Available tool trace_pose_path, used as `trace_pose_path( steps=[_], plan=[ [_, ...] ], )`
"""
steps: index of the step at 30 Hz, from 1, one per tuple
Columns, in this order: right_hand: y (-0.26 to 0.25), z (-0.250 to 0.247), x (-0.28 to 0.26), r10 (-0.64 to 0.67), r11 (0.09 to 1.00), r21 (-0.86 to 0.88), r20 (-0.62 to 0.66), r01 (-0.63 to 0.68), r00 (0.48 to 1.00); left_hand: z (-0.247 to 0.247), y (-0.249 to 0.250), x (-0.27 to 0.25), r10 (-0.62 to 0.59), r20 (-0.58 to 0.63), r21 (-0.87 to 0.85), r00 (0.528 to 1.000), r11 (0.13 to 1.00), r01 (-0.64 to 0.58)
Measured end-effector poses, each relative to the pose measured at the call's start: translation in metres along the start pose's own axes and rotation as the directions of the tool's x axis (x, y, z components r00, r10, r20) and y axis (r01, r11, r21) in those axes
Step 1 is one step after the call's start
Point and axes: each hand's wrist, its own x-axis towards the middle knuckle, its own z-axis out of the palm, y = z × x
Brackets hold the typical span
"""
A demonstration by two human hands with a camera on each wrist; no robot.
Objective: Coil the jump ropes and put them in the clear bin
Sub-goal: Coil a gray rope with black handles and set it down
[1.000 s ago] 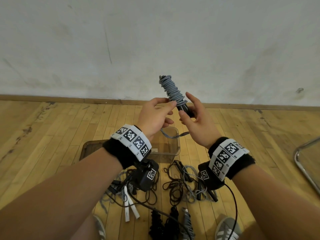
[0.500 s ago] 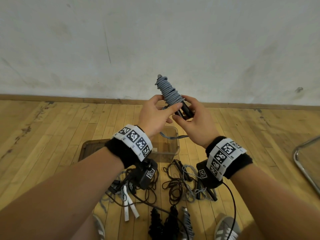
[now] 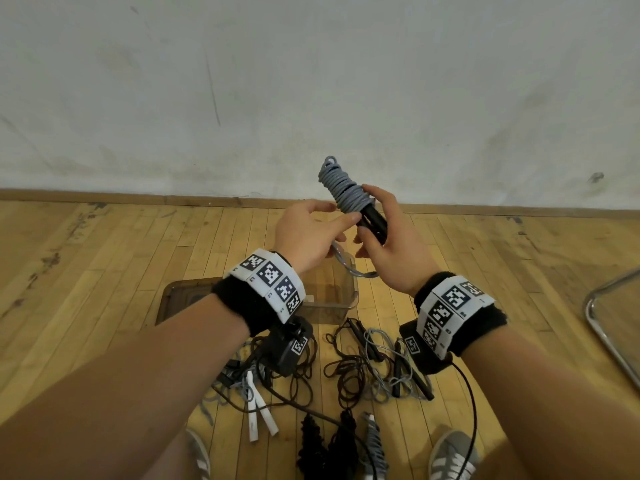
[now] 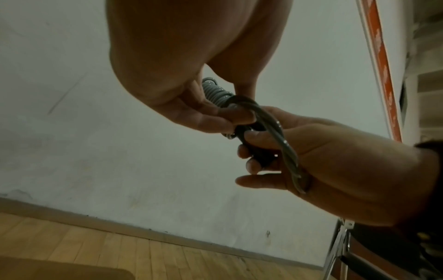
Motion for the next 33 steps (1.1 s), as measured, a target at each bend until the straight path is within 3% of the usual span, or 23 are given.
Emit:
trace_pose_path(
  steps=[2, 7, 10, 15, 18, 21, 24, 33],
  plan=[
    [-0.0016, -0.0004, 0.0002, -0.019, 0.999, -0.044, -0.004, 0.019, 1.0, 0.0003, 0.0001, 0.0007, 0.004, 0.017, -0.021, 1.0, 1.0, -0.004],
    [-0.004, 0.0042, -0.0017, 0.006, 0.997, 0.083, -0.01, -0.005, 1.0, -0.0009, 0.0006, 0.0012, -0.034, 0.074, -0.082, 0.997, 0.996, 0.04],
    [-0.0037, 0.003, -0.0014, -0.026, 0.999, 0.042, -0.011, 0.027, 1.0, -0.0004, 0.0037, -0.0008, -0.055, 0.128, -0.141, 0.99, 0.987, 0.073],
    [-0.0062, 0.0046, -0.0029, -0.087, 0.995, 0.042, 0.008, 0.087, 0.996, -0.0007, 0.005, -0.0013, -0.065, 0.104, -0.14, 0.992, 0.987, 0.08],
    [-0.0053, 0.0026, 0.0013, 0.009, 0.975, 0.224, -0.025, -0.003, 1.0, -0.0024, 0.0053, -0.0013, -0.039, 0.106, -0.155, 0.994, 0.986, 0.056],
    [-0.0047, 0.0012, 0.0028, 0.153, 0.913, 0.378, 0.034, -0.155, 0.988, -0.0022, 0.0075, -0.0033, 0.003, 0.157, -0.162, 0.988, 0.986, 0.022],
    [-0.0023, 0.0035, 0.0023, 0.106, 0.943, 0.308, 0.078, -0.126, 0.991, -0.002, 0.0064, -0.0046, -0.014, 0.183, -0.156, 0.983, 0.987, 0.043],
    [0.0019, 0.0037, 0.0011, 0.051, 0.992, 0.113, -0.029, -0.047, 0.998, -0.0063, 0.0047, 0.0019, -0.123, 0.133, -0.142, 0.983, 0.98, 0.142]
  ],
)
